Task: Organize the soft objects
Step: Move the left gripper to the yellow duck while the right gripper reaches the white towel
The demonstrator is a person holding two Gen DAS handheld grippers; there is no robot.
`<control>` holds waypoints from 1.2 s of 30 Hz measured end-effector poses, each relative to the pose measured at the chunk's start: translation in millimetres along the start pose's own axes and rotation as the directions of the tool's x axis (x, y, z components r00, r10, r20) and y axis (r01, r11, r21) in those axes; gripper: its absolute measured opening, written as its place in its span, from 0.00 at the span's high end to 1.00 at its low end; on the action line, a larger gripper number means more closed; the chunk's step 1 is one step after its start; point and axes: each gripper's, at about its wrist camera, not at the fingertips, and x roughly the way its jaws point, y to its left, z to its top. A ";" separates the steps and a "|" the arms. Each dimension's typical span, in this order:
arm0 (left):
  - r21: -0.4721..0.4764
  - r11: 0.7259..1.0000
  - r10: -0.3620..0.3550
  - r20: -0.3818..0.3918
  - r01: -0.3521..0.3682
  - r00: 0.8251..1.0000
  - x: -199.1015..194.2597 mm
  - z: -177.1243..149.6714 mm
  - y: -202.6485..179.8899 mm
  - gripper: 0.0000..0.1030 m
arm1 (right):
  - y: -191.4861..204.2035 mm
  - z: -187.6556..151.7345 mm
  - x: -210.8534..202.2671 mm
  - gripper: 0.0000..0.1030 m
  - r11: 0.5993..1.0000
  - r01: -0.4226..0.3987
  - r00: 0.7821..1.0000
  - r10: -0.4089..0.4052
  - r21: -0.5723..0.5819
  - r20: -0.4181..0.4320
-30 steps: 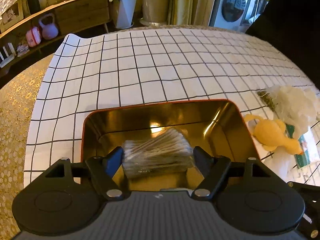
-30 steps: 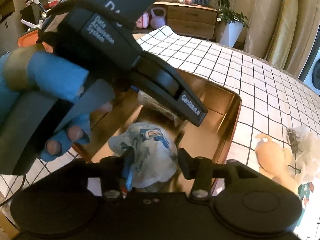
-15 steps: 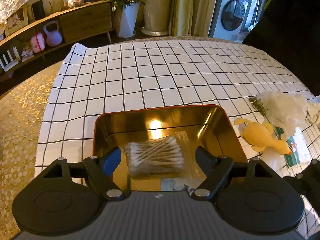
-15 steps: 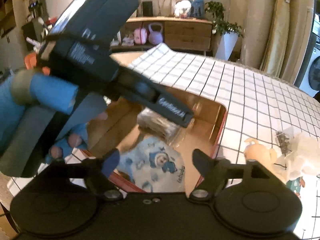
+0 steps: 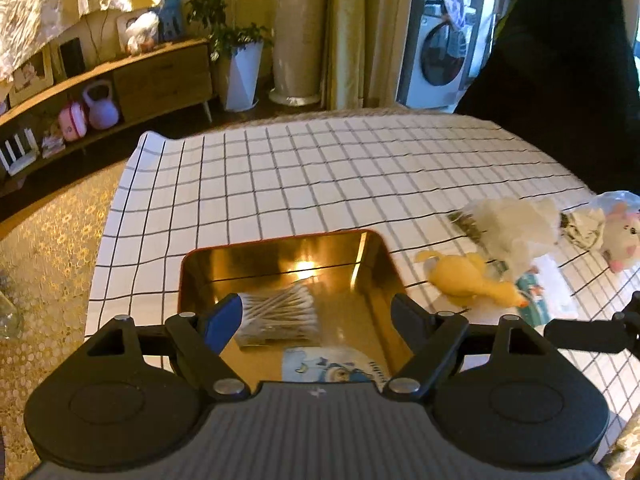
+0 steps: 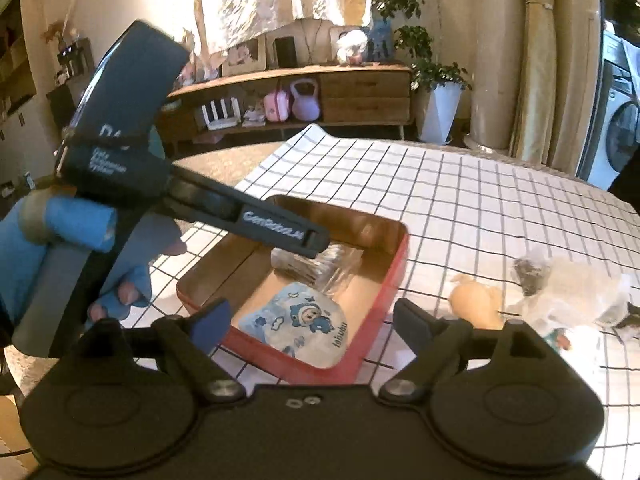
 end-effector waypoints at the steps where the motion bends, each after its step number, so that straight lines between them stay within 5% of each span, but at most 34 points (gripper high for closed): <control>1: 0.007 1.000 -0.003 0.012 0.003 1.000 -4.8 -0.7 -4.1 0.21 | -4.0 -0.8 -6.6 0.13 1.000 0.001 1.000 -0.001 0.011 0.008; 19: 0.062 0.989 -0.139 0.090 0.134 0.986 -40.8 -16.4 -91.5 0.09 | -87.2 -43.3 -107.3 0.05 0.984 0.114 0.987 -0.128 0.141 0.095; 25: 0.079 0.981 -0.185 0.083 0.179 0.979 -31.1 -29.2 -117.7 0.06 | -114.3 -59.4 -119.7 0.05 0.974 0.158 0.981 -0.174 0.166 0.091; 36: 0.062 0.986 -0.159 0.053 0.155 0.986 8.1 -33.7 -141.6 0.03 | -167.6 -56.8 -111.9 0.05 0.948 0.198 0.971 -0.224 0.247 0.080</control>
